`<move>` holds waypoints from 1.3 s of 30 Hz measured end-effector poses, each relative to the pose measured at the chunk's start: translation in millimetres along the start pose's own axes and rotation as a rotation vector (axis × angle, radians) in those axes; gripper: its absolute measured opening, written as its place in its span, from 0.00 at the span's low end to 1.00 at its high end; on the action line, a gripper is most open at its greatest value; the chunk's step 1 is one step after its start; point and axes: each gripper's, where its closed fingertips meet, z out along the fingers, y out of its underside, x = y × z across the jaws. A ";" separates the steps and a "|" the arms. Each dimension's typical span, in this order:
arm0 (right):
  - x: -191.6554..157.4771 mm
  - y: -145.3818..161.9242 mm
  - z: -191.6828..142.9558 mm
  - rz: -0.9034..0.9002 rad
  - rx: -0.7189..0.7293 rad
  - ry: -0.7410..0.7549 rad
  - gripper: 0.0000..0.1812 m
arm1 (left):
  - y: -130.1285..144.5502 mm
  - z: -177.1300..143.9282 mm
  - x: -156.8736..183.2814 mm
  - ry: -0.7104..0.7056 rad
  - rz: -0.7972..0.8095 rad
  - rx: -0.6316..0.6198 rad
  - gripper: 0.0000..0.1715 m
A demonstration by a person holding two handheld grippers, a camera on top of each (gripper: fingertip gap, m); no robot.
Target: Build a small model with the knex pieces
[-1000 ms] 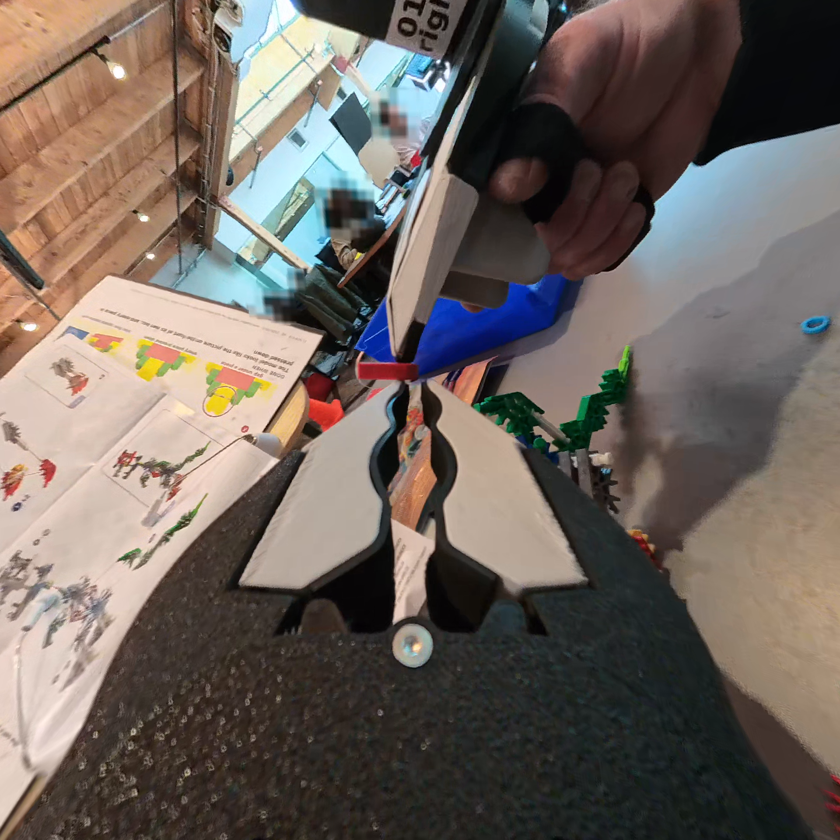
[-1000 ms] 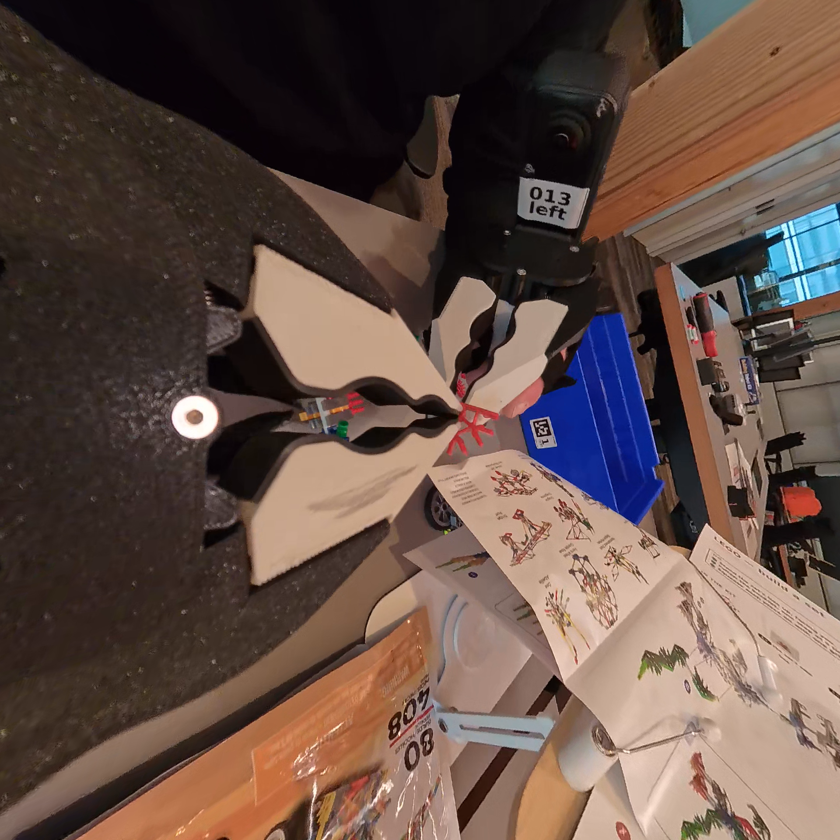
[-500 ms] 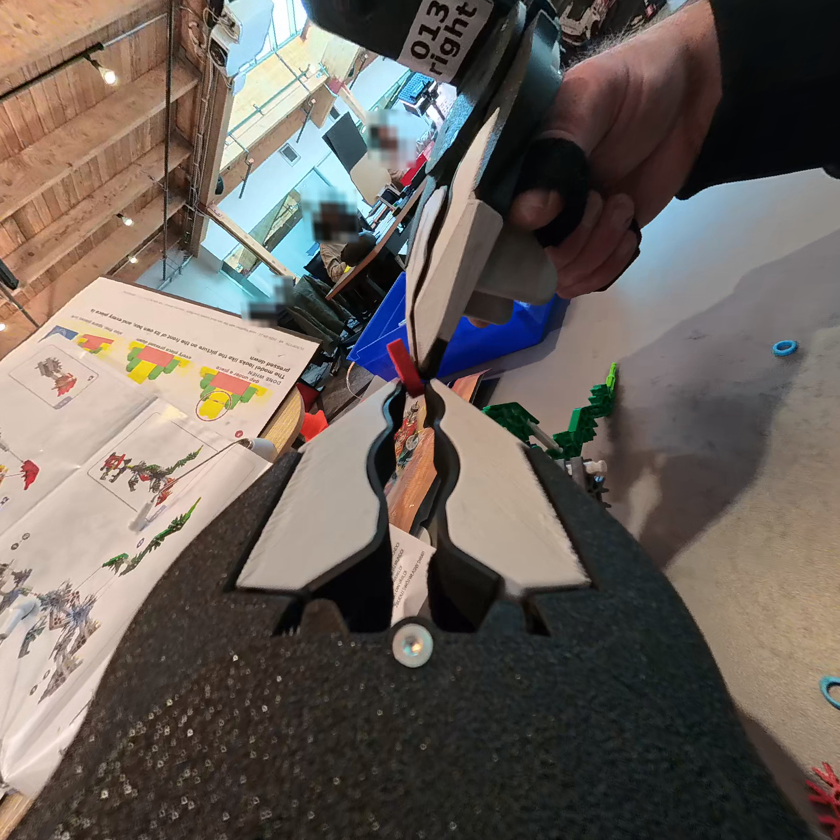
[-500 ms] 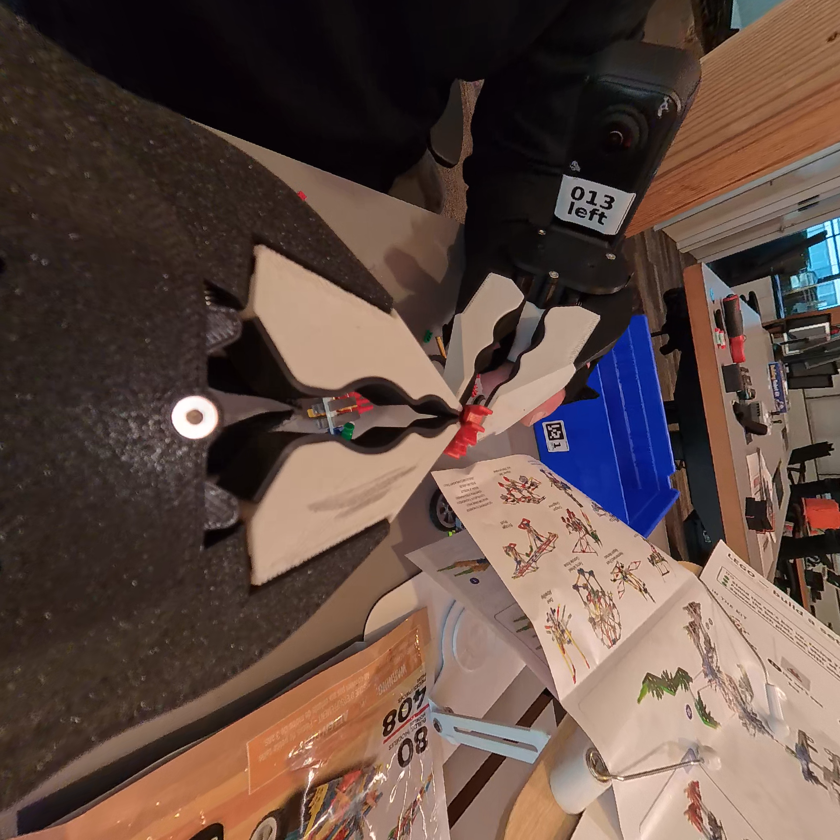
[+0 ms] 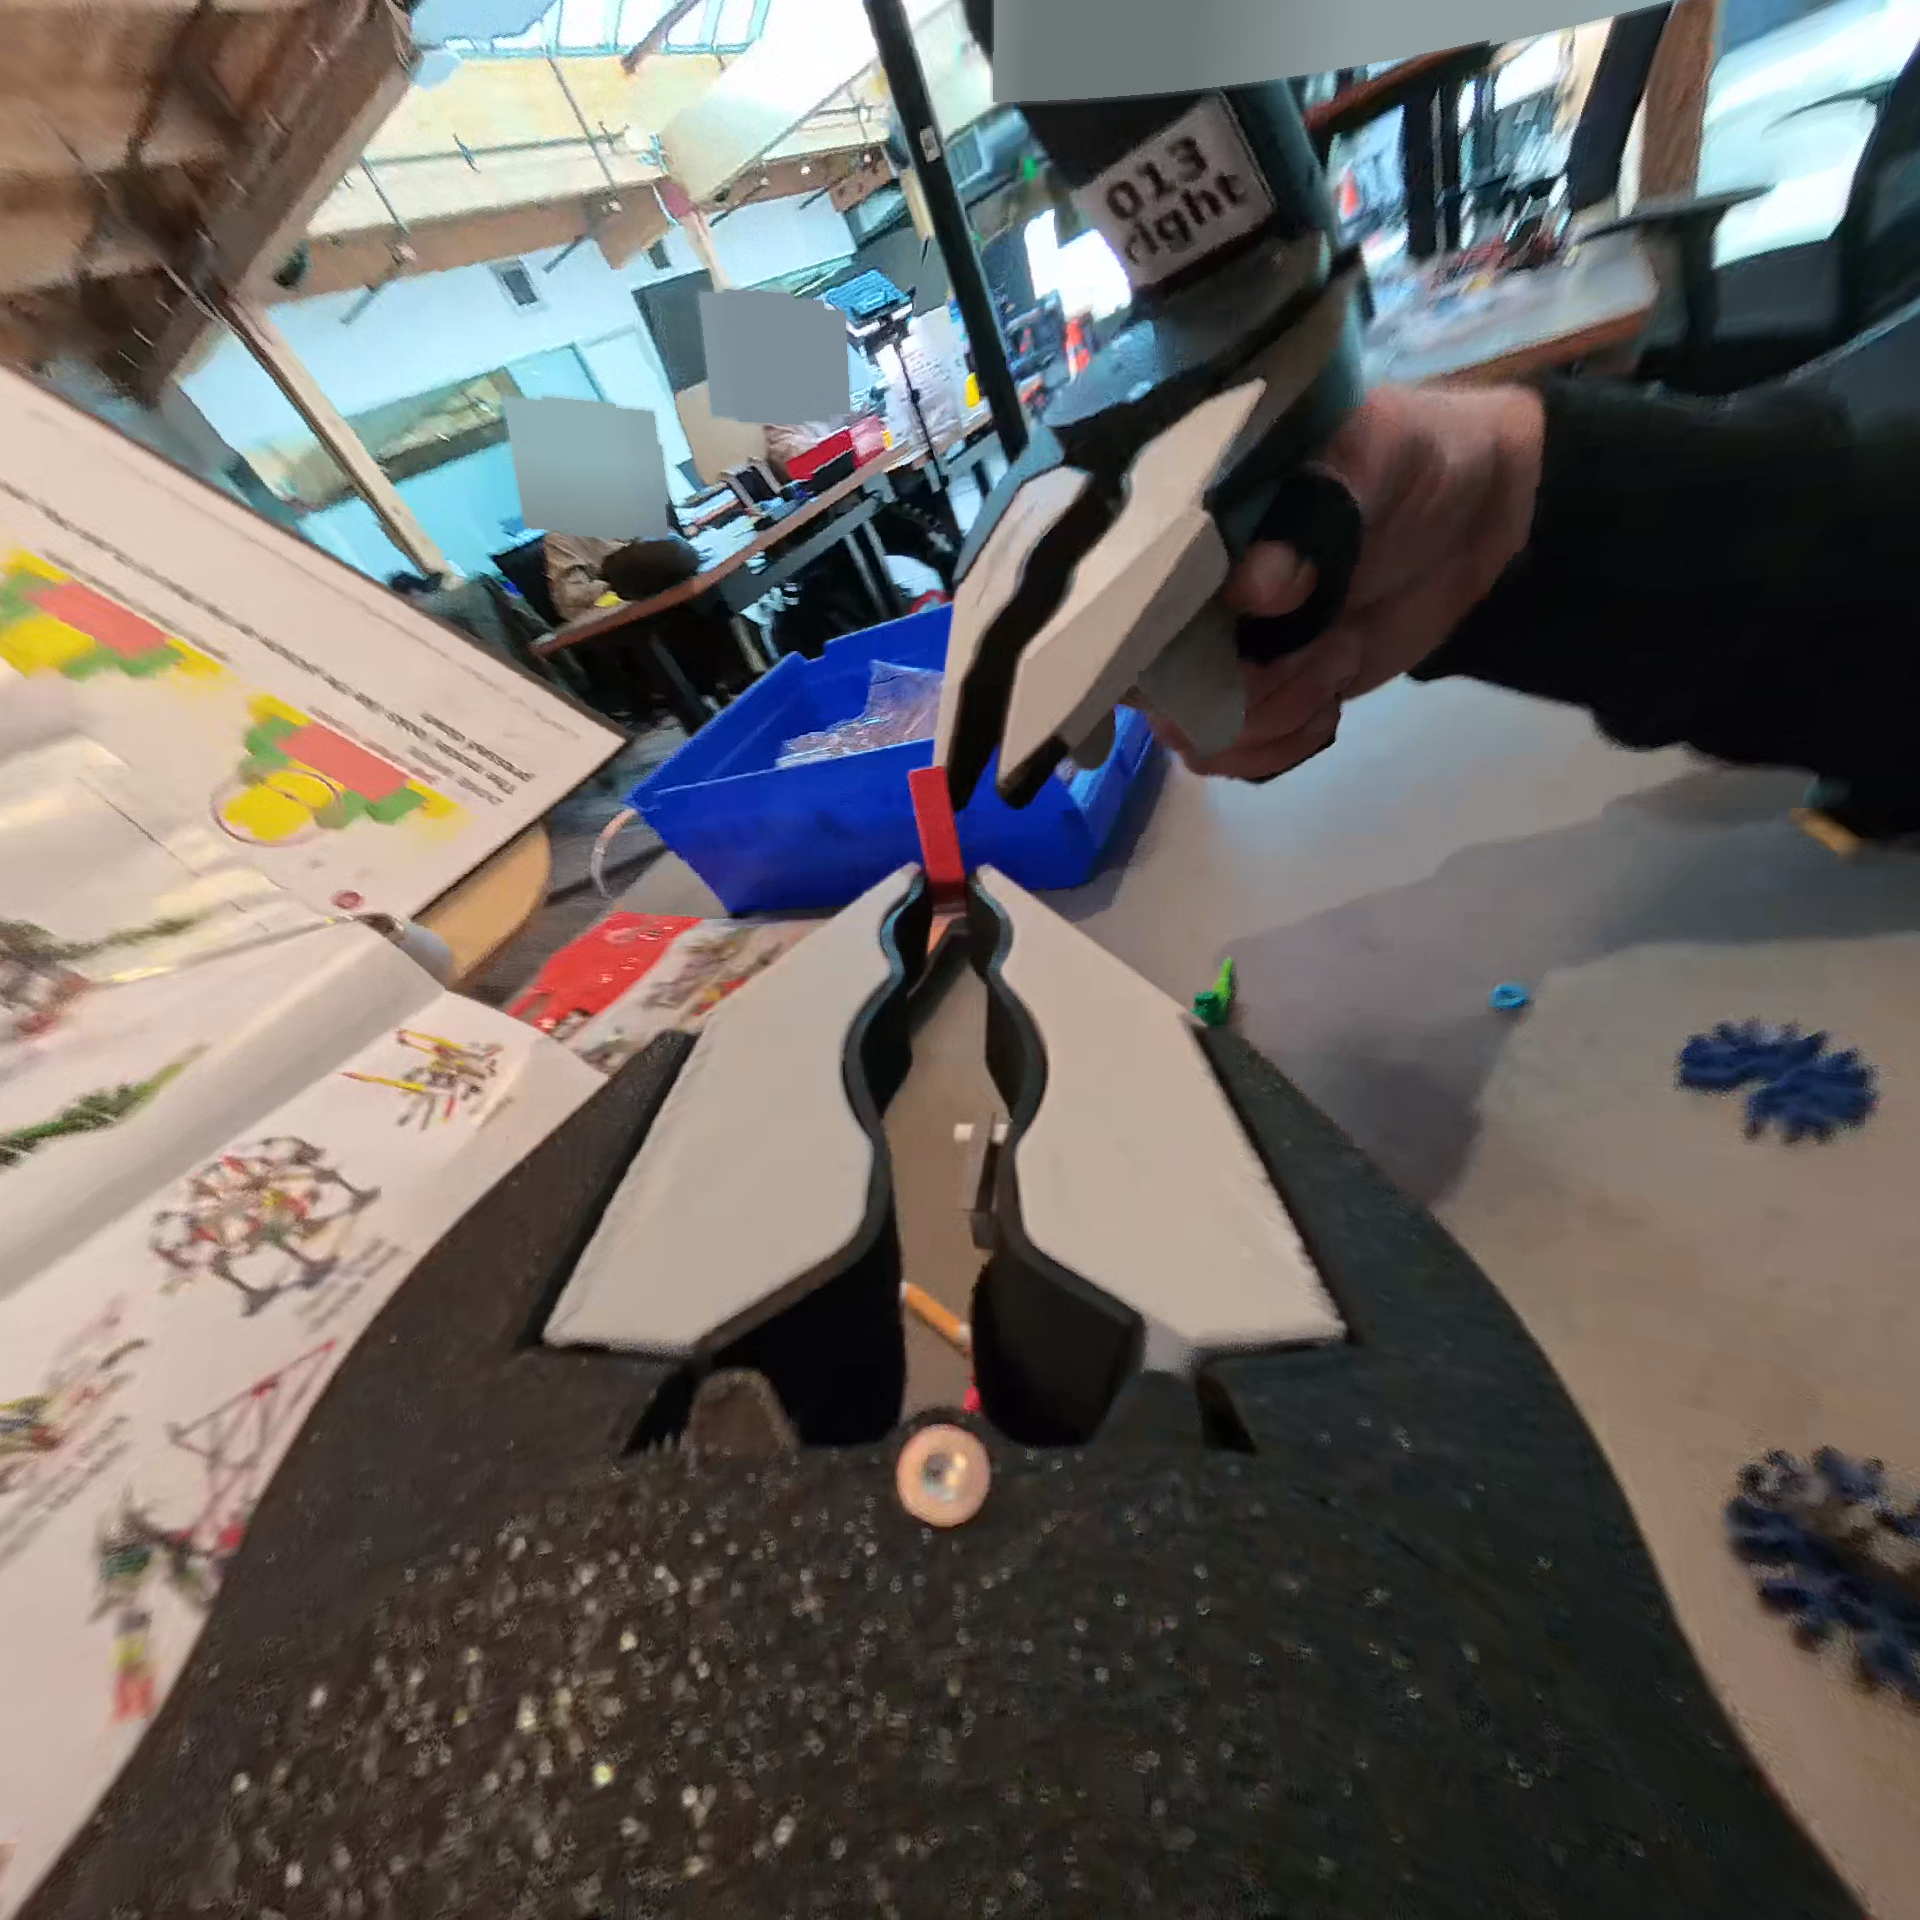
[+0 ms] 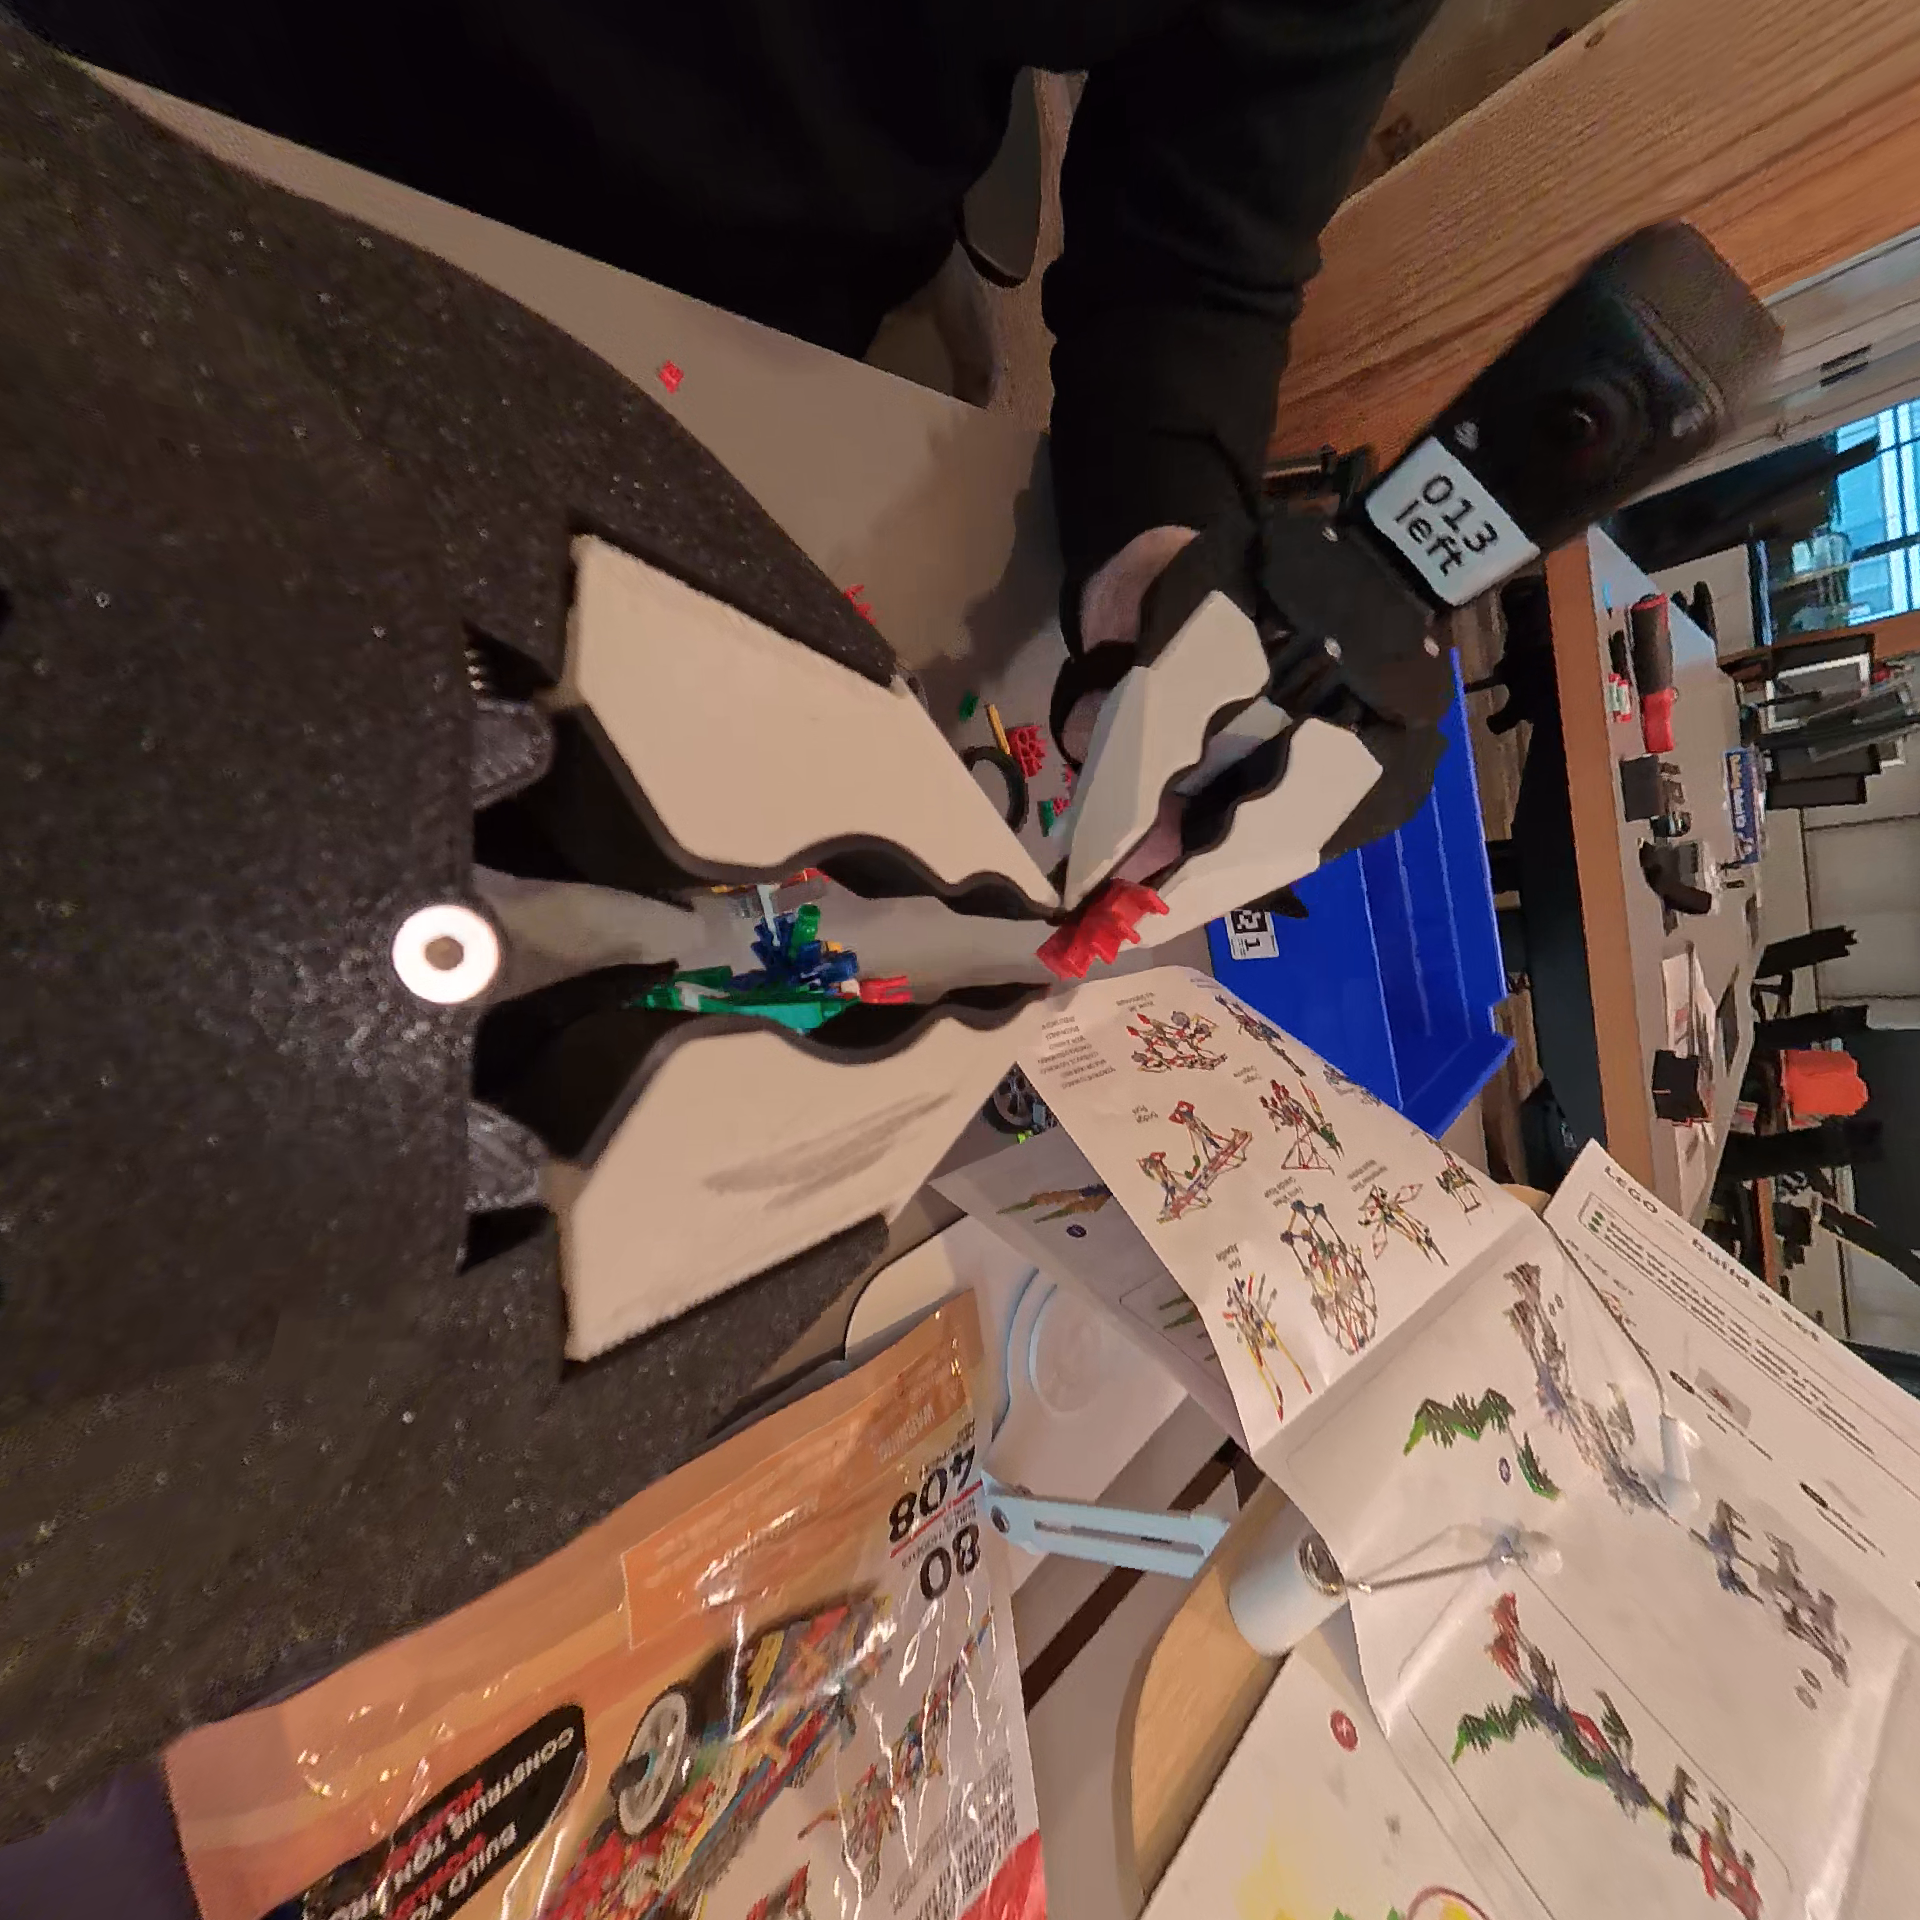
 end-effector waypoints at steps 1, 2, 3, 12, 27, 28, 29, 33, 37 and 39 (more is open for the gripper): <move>-0.2 -1.6 -1.2 -0.019 0.004 0.008 0.07 | -0.5 -1.0 -0.6 0.029 -0.052 0.009 0.03; 0.3 -3.7 -1.7 -0.051 0.008 0.028 0.08 | 1.7 -0.9 1.2 0.069 -0.091 -0.003 0.03; -1.3 -6.1 -1.4 -0.087 0.014 0.040 0.10 | 4.8 -0.1 4.0 0.105 -0.115 -0.022 0.03; -6.3 5.9 13.5 -0.136 -0.073 0.052 0.03 | 15.9 5.5 15.4 0.197 -0.112 -0.107 0.03; 6.1 13.8 11.9 0.039 -0.064 0.033 0.02 | 24.6 9.5 10.8 0.316 -0.342 -0.087 0.03; 7.7 14.6 11.7 0.055 -0.062 0.031 0.04 | 25.4 9.7 10.6 0.320 -0.353 -0.086 0.03; 8.3 15.4 11.7 0.065 -0.060 0.025 0.04 | 26.0 9.9 10.7 0.325 -0.365 -0.085 0.03; 8.3 18.9 12.8 0.075 -0.070 0.014 0.01 | 29.0 10.3 9.8 0.338 -0.400 -0.082 0.03; 6.8 20.7 9.5 0.085 -0.080 -0.003 0.00 | 28.1 10.7 9.3 0.350 -0.439 -0.065 0.04; 7.7 22.2 8.1 0.089 -0.087 -0.001 0.00 | 27.9 11.1 8.7 0.353 -0.456 -0.059 0.04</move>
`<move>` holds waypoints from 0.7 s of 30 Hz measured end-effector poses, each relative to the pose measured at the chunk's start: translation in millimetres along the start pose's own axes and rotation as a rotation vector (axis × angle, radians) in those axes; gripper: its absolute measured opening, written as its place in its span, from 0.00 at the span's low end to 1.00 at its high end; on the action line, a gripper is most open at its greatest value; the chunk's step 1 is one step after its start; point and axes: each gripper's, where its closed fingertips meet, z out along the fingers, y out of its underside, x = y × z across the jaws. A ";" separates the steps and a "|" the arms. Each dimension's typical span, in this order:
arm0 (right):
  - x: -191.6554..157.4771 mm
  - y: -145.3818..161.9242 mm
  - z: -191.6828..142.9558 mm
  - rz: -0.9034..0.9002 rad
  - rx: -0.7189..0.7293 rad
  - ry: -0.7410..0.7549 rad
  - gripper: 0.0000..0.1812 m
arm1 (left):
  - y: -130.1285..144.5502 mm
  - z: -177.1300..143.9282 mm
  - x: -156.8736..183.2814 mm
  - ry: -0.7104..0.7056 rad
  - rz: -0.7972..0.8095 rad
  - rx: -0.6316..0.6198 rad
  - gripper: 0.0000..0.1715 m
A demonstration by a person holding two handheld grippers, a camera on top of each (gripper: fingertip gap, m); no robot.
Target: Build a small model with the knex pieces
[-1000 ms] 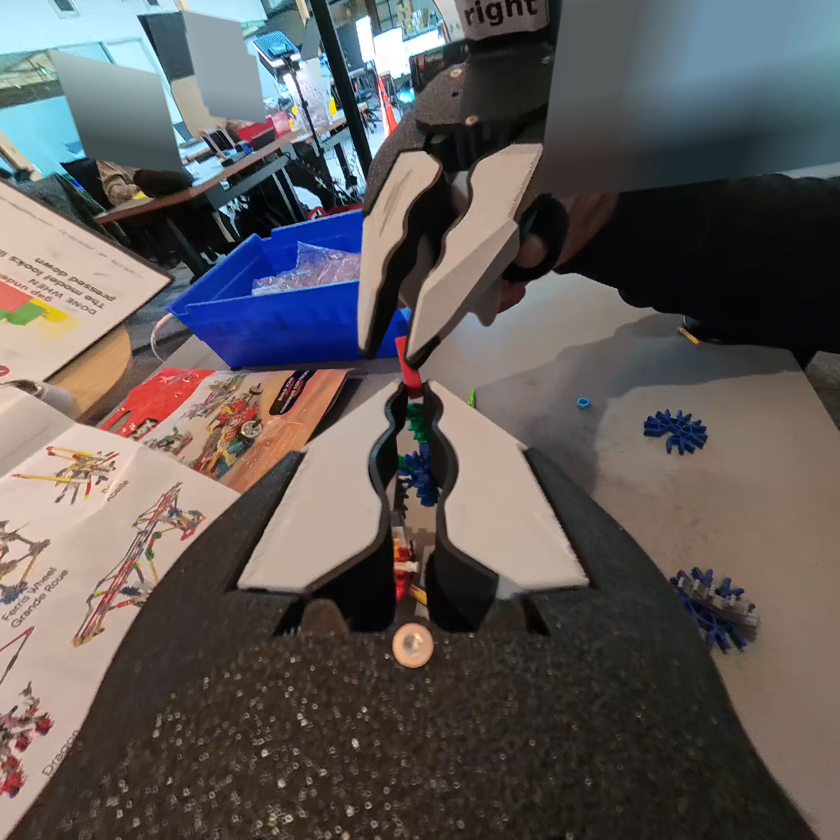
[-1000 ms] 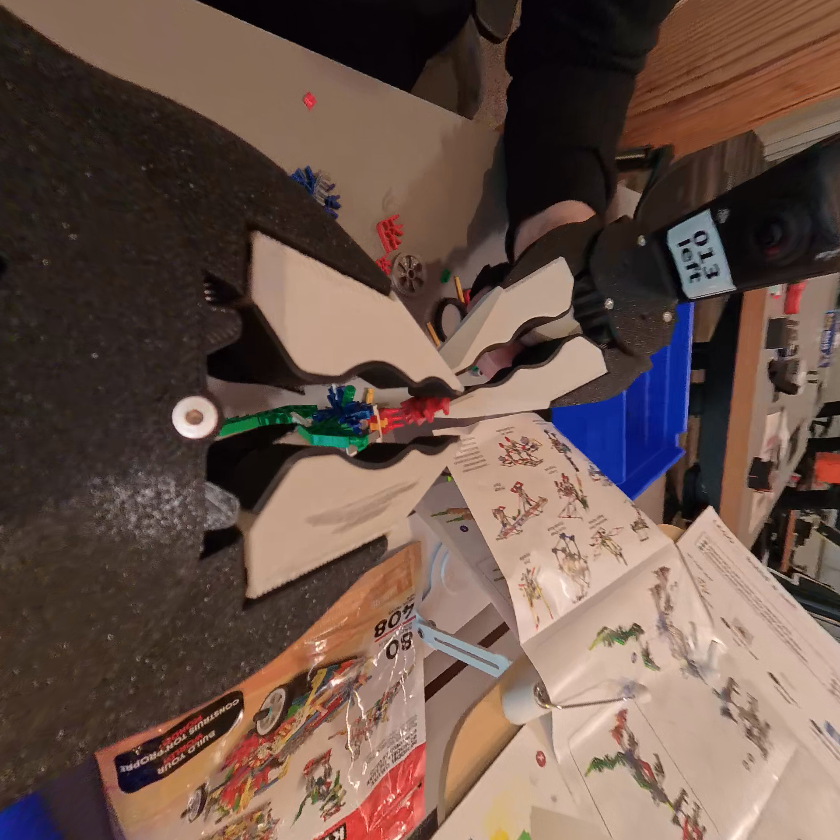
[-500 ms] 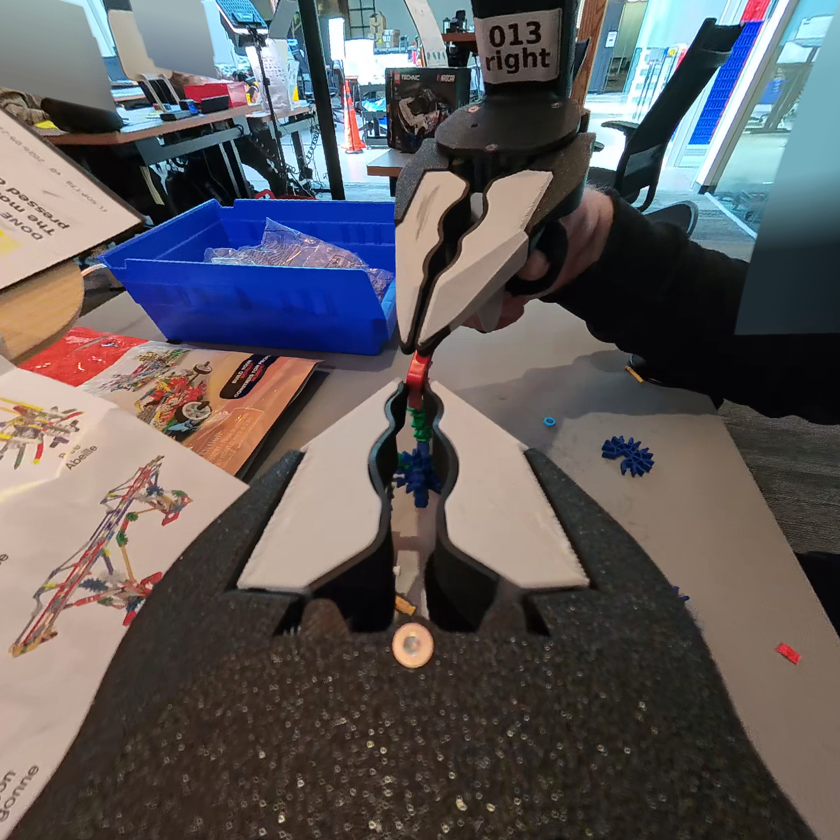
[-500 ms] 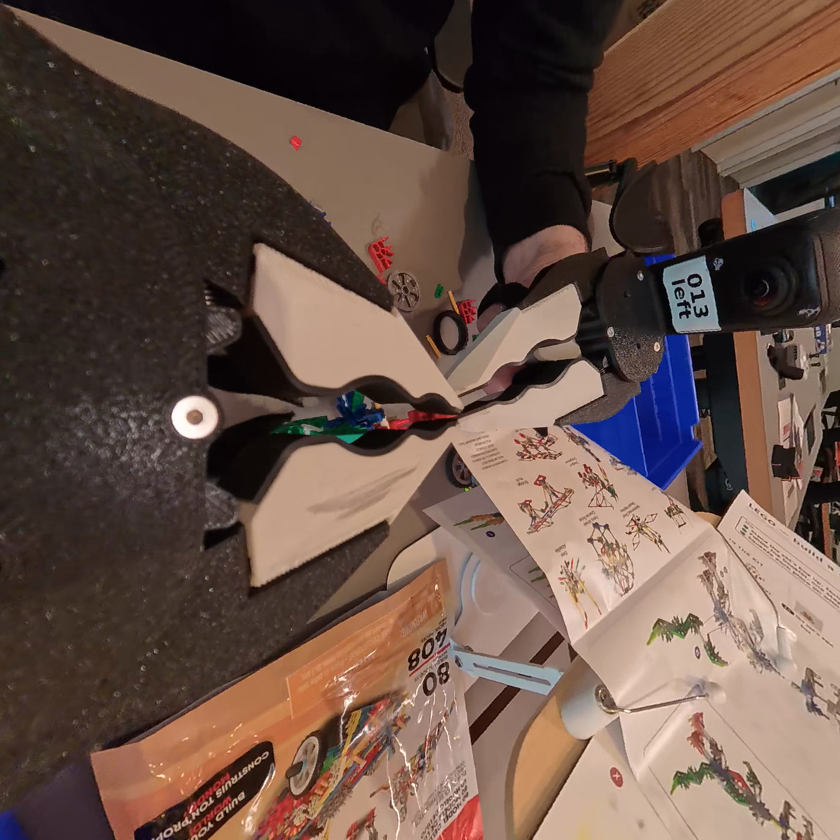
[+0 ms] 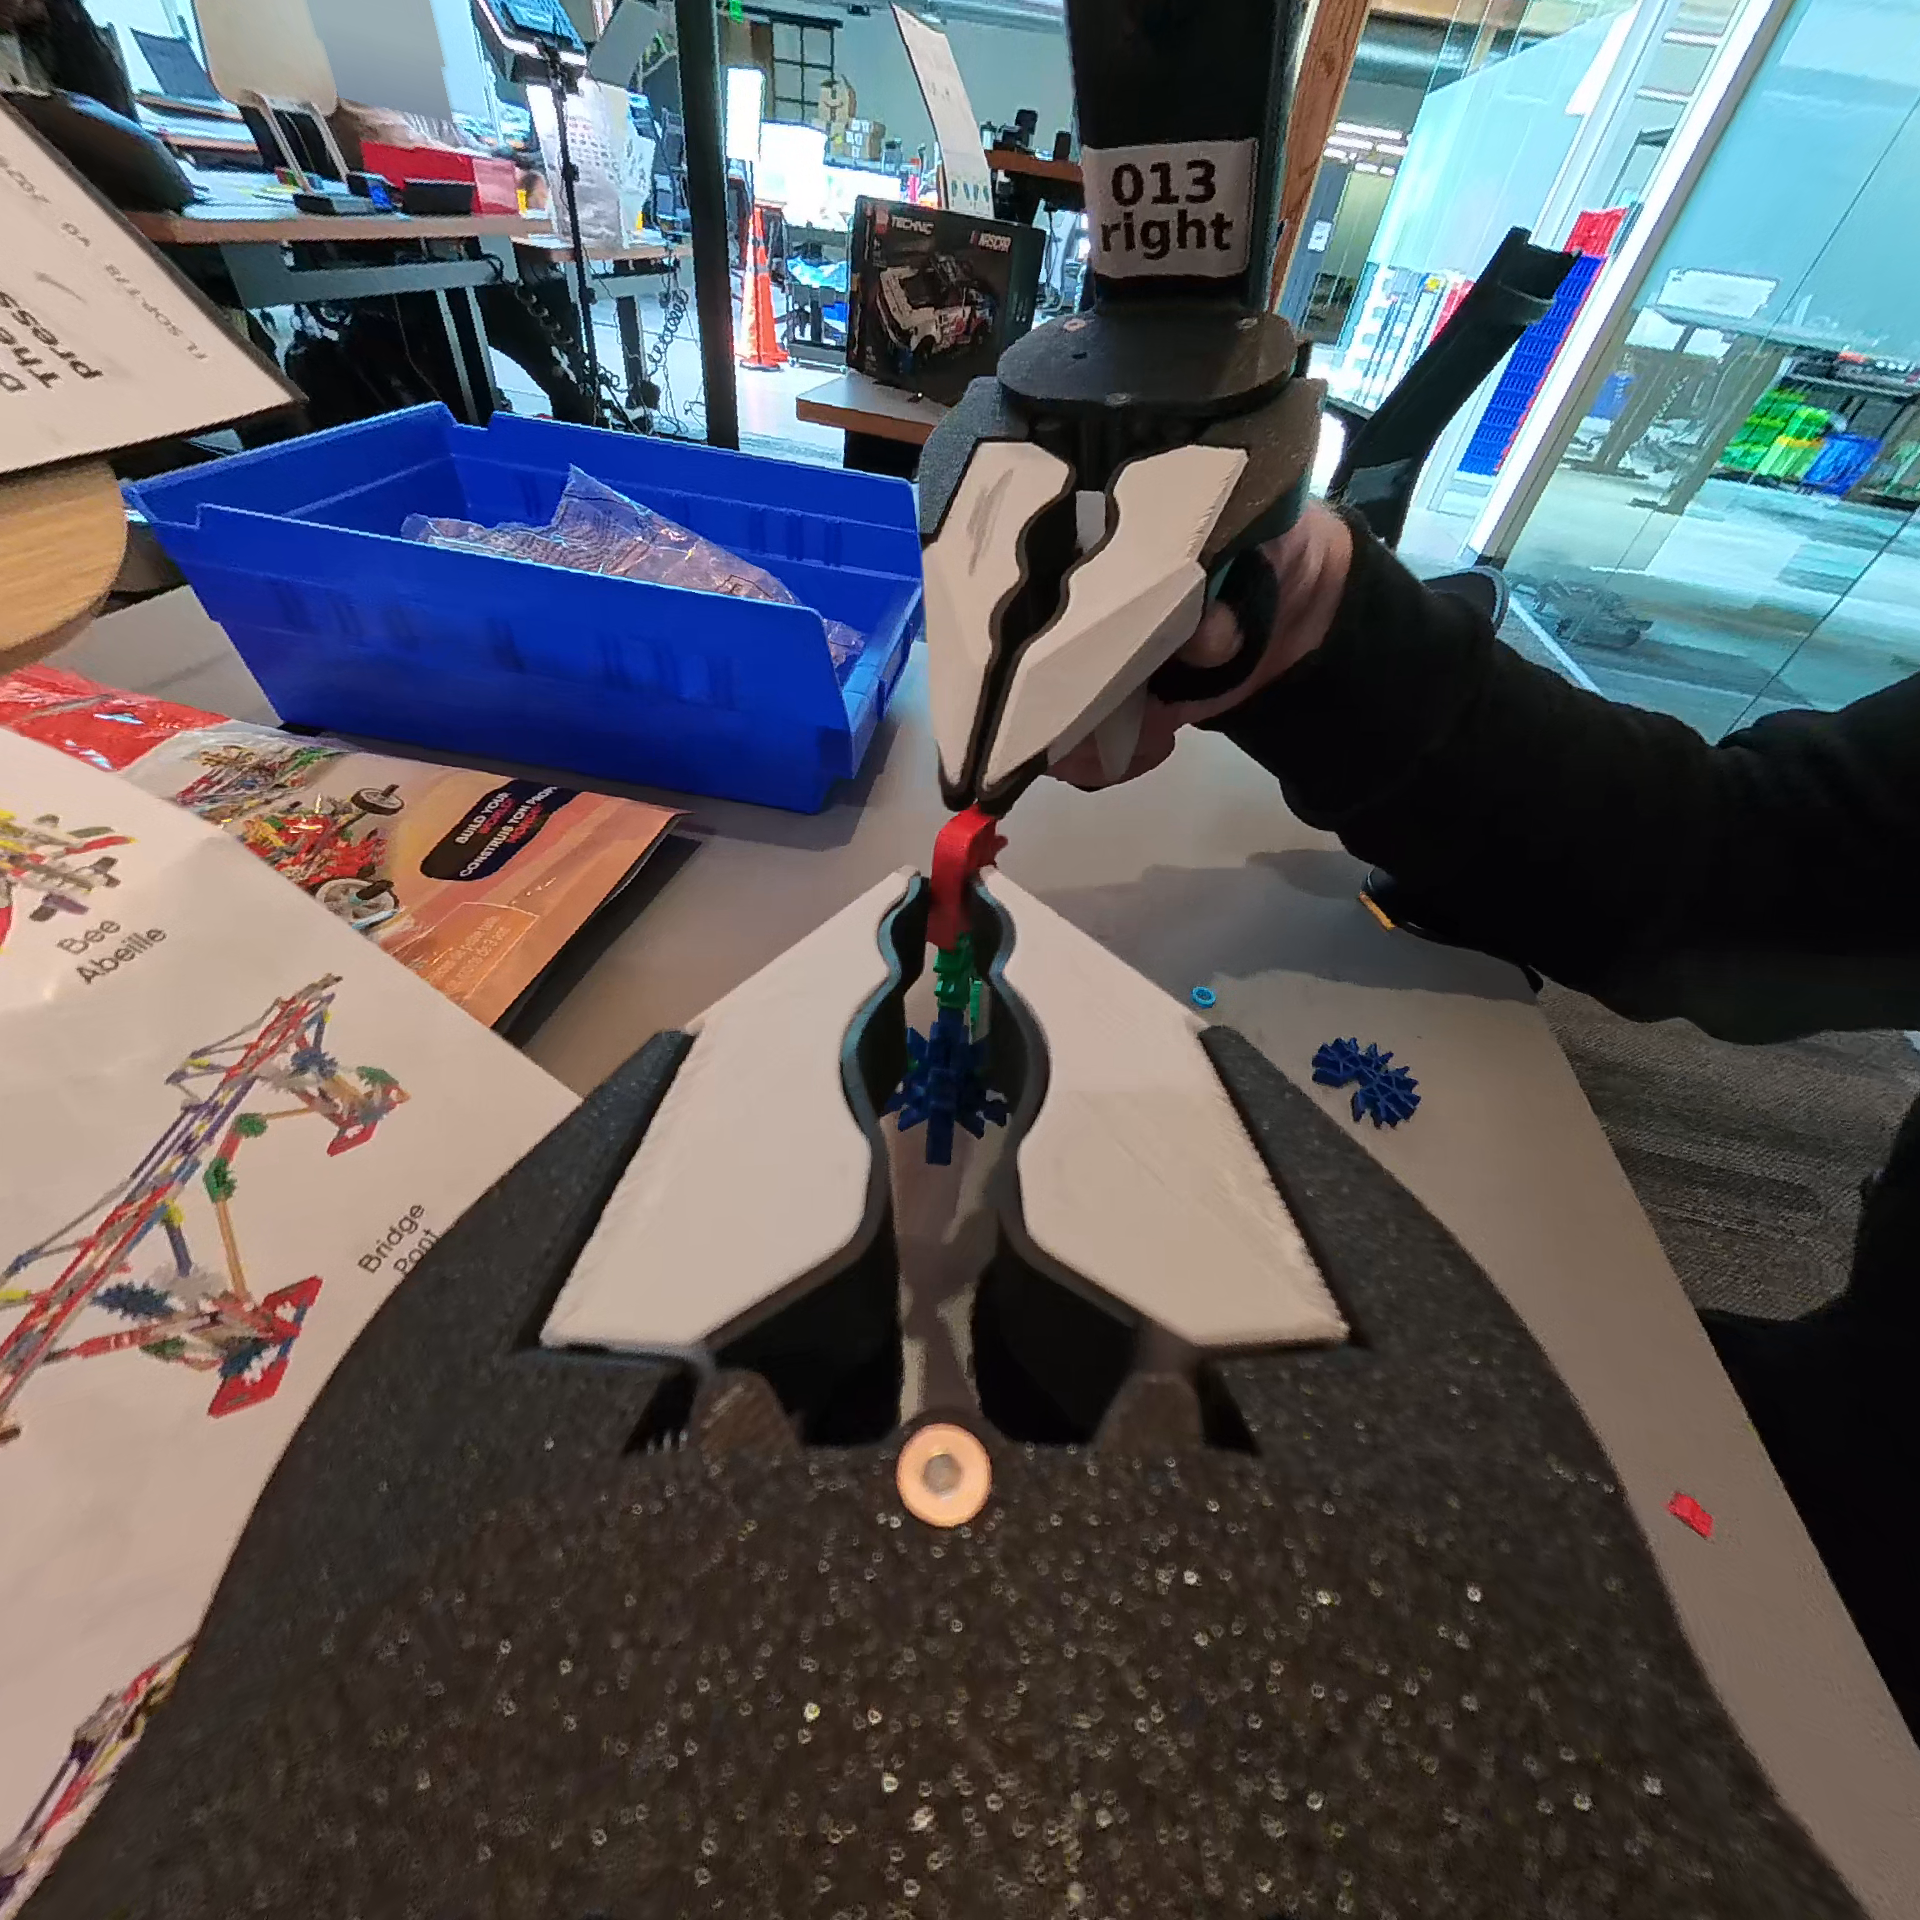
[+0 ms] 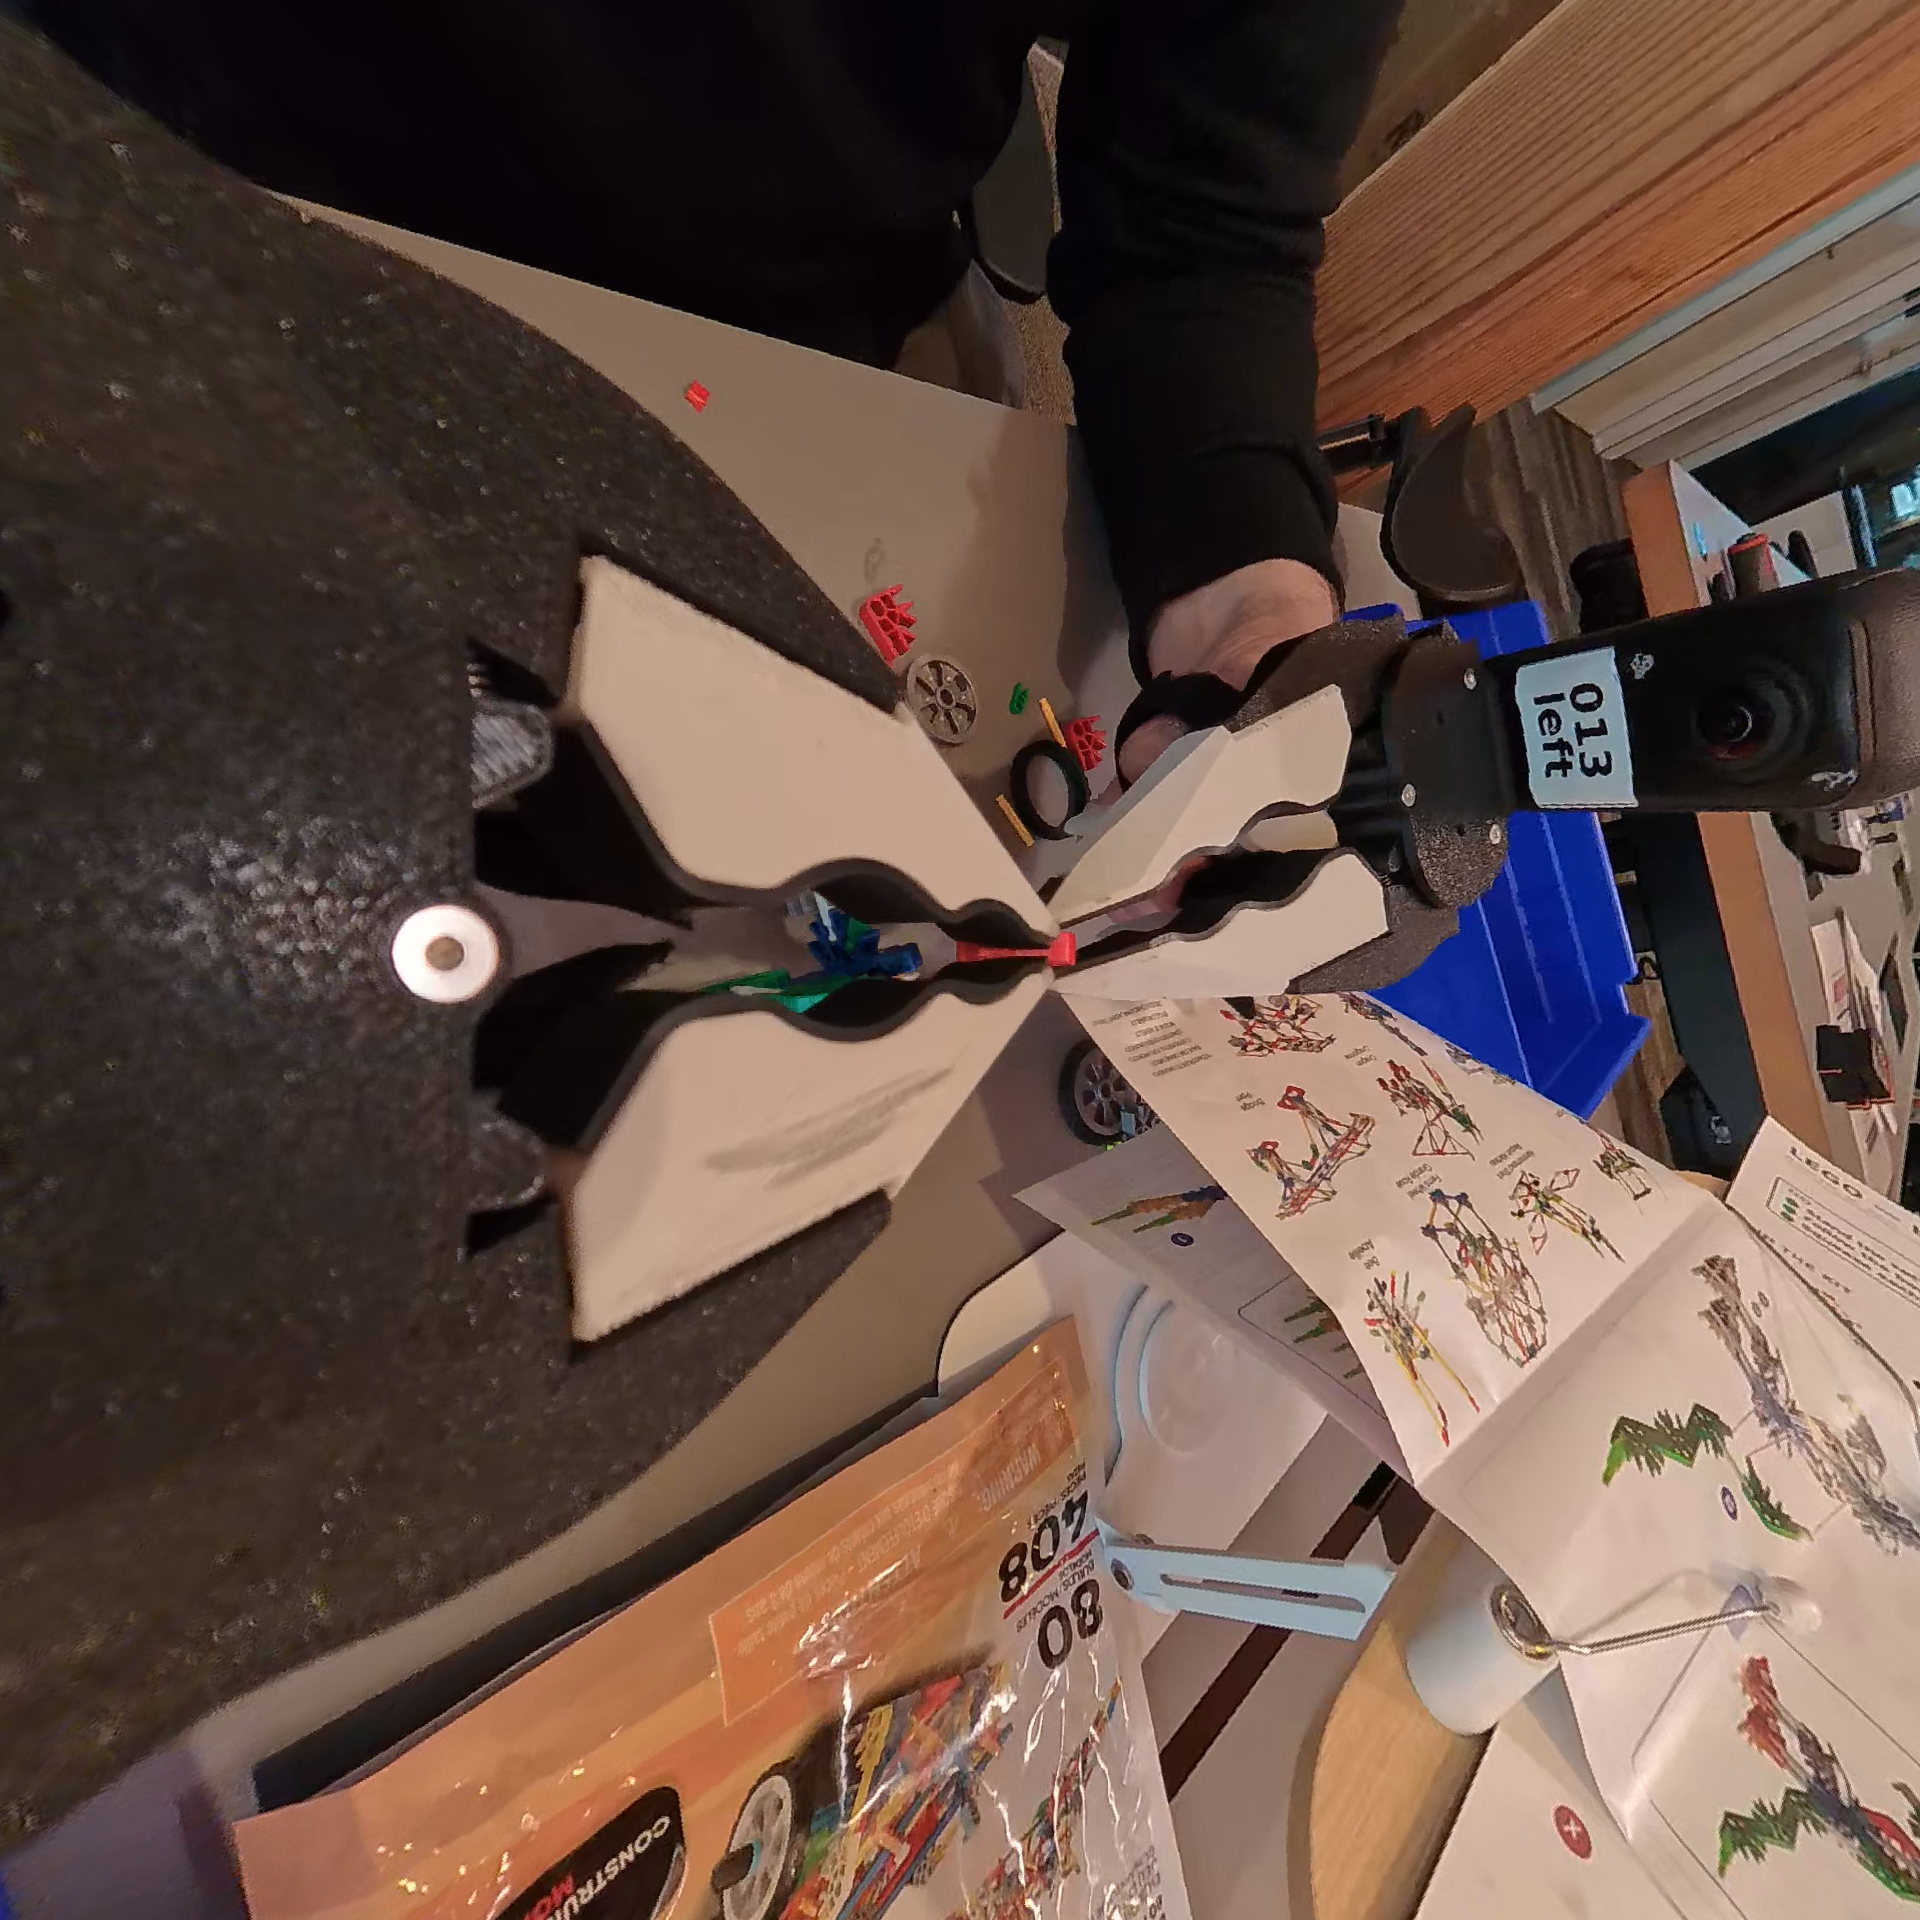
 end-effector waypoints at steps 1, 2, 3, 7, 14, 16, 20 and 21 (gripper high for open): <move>0.2 0.9 -0.3 0.007 -0.004 -0.002 0.00 | 0.0 0.0 0.0 0.005 -0.006 0.002 0.04; 0.4 1.6 -0.8 0.008 -0.007 -0.003 0.00 | -0.6 -0.1 -0.3 0.008 -0.014 0.007 0.03; 0.4 2.3 -1.3 0.007 -0.010 -0.003 0.00 | -1.5 -0.3 -0.5 0.010 -0.022 0.014 0.03; -0.4 5.7 -0.5 0.020 -0.030 -0.010 0.08 | -2.8 -0.9 -1.2 0.022 -0.045 0.027 0.03; 0.7 8.6 2.3 0.021 -0.043 -0.003 0.03 | -2.5 1.6 0.3 0.033 -0.061 0.041 0.03; 0.3 9.7 1.7 0.026 -0.048 -0.006 0.04 | -1.9 2.3 1.0 0.038 -0.062 0.040 0.03; -0.1 10.6 3.0 0.022 -0.055 -0.003 0.03 | -1.8 2.6 1.4 0.040 -0.061 0.044 0.03; -0.2 10.8 2.7 0.017 -0.057 -0.003 0.03 | -1.7 2.8 1.6 0.042 -0.063 0.046 0.03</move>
